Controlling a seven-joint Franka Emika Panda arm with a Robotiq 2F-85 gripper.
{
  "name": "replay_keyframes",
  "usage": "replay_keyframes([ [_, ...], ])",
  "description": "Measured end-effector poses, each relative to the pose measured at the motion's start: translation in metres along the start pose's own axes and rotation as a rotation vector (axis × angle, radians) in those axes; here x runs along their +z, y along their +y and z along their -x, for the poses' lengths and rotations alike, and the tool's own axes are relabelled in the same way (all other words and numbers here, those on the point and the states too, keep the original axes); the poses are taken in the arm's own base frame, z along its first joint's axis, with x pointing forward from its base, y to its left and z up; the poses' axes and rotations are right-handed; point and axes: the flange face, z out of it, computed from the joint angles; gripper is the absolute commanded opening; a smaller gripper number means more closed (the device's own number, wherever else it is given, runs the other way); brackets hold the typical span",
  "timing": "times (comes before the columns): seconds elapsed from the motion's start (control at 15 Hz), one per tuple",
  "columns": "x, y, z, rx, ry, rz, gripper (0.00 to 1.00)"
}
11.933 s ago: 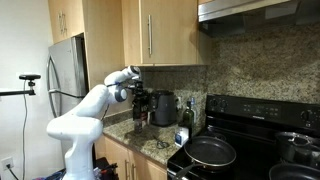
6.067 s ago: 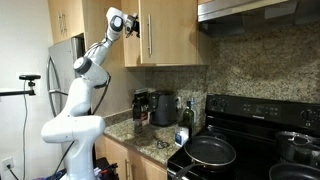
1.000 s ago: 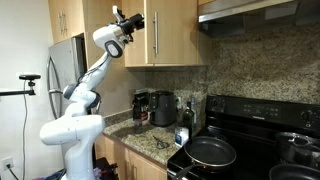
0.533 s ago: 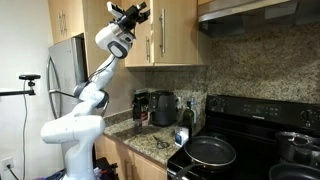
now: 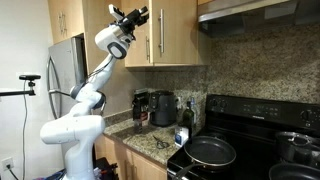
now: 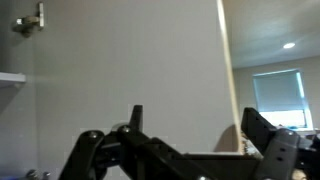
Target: Close the drawer of the air fryer, open the right upper cabinet door, remove the black bottle from the cabinet and put it on the countertop
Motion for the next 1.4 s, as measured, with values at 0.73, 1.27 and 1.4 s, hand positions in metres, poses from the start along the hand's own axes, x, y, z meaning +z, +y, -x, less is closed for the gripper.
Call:
replay_keyframes([
  [0.73, -0.055, 0.067, 0.018, 0.129, 0.166, 0.434, 1.00],
  [1.27, -0.062, 0.081, 0.008, 0.017, 0.359, 0.548, 1.00],
  [1.4, -0.066, 0.083, 0.011, 0.041, 0.377, 0.596, 1.00],
])
